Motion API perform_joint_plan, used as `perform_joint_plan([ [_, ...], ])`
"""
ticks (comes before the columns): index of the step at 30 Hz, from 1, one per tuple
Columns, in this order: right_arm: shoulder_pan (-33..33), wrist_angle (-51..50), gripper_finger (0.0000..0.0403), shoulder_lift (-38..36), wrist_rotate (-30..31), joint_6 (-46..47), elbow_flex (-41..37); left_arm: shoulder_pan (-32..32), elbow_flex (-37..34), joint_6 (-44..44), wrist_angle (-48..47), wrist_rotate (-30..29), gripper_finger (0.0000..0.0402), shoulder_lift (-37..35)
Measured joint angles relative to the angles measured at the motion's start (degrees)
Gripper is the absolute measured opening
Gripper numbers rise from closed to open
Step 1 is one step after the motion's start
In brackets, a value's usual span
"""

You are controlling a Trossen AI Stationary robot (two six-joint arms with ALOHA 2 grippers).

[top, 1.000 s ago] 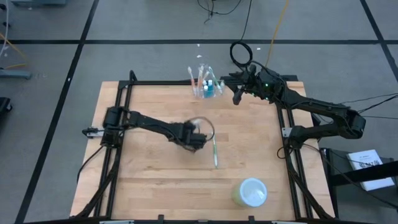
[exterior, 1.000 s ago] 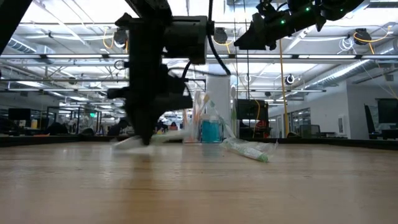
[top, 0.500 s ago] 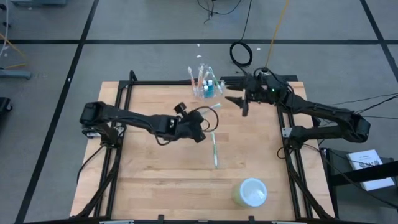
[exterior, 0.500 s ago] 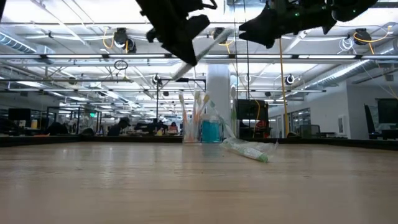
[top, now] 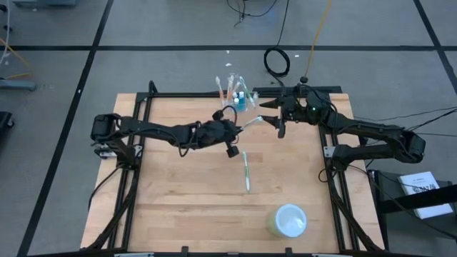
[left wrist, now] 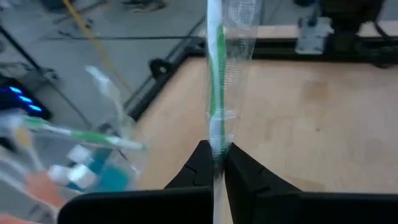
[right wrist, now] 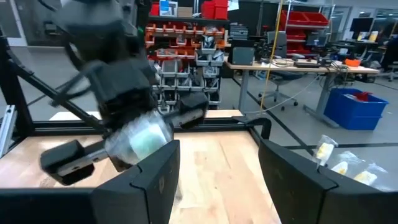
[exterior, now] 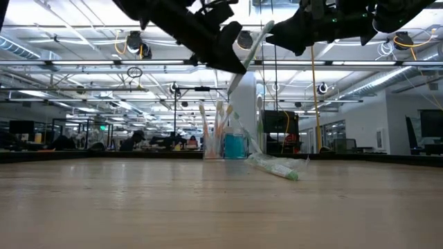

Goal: Pick & Place toothbrushing station
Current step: Put the green toothbrush into the transparent organizer

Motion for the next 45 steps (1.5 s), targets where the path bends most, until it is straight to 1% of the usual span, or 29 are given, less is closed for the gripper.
perform_joint_plan([
  [2,-0.31,-0.17,0.021,0.0,-0.1,-0.01,0.0,0.55,-2.23,-0.3,1.96,2.63,0.0007,-1.02],
  [6,-0.26,-0.34,0.021,0.3,-0.15,0.0,0.0,0.78,-6.24,0.17,10.5,7.82,0.0006,-2.86],
  [9,0.77,-1.07,0.0213,0.42,-0.26,-0.02,-0.02,1.05,-8.22,1.0,14.41,12.28,0.0006,-3.76],
  [11,1.71,-0.13,0.0219,0.42,-0.63,-0.31,-0.02,1.35,-8.44,0.8,15.19,12.7,0.0009,-4.15],
  [15,3.53,3.11,0.0243,0.4,-6.57,-0.43,-0.02,1.88,-8.47,0.32,14.56,12.92,0.0006,-4.05],
  [17,4.76,4.49,0.0259,0.37,-7.7,-0.26,-0.02,2.13,-8.47,-0.75,14.43,14.0,0.0005,-4.05],
  [19,5.98,5.85,0.0276,0.39,-7.05,-0.06,-0.02,2.16,-8.47,-1.18,14.51,14.25,0.001,-4.08],
  [22,8.16,8.97,0.0294,1.62,-3.27,-0.04,0.0,2.18,-8.47,-1.21,14.79,14.62,0.001,-4.08],
  [24,8.99,10.53,0.0299,2.79,-1.53,-0.03,-0.01,2.19,-8.47,-1.6,14.78,15.61,0.0005,-4.08],
  [26,9.48,13.62,0.0297,4.36,-1.35,-0.02,0.0,2.18,-8.47,-2.02,14.56,15.67,0.0006,-4.07],
  [30,9.54,15.46,0.028,6.27,-1.3,-0.02,0.0,2.18,-8.47,-2.21,14.56,15.67,0.0014,-4.08],
  [34,9.54,16.13,0.025,6.32,-1.28,1.32,0.0,2.18,-8.47,-2.47,14.18,15.65,0.0005,-4.08],
  [40,9.54,16.52,0.0184,6.34,-1.28,1.49,0.0,2.18,-8.44,-3.16,14.1,15.61,0.0019,-4.06],
  [45,9.51,16.67,0.0122,6.34,-1.28,1.49,0.0,2.18,-8.44,-3.2,14.09,15.61,0.0006,-4.08],
])
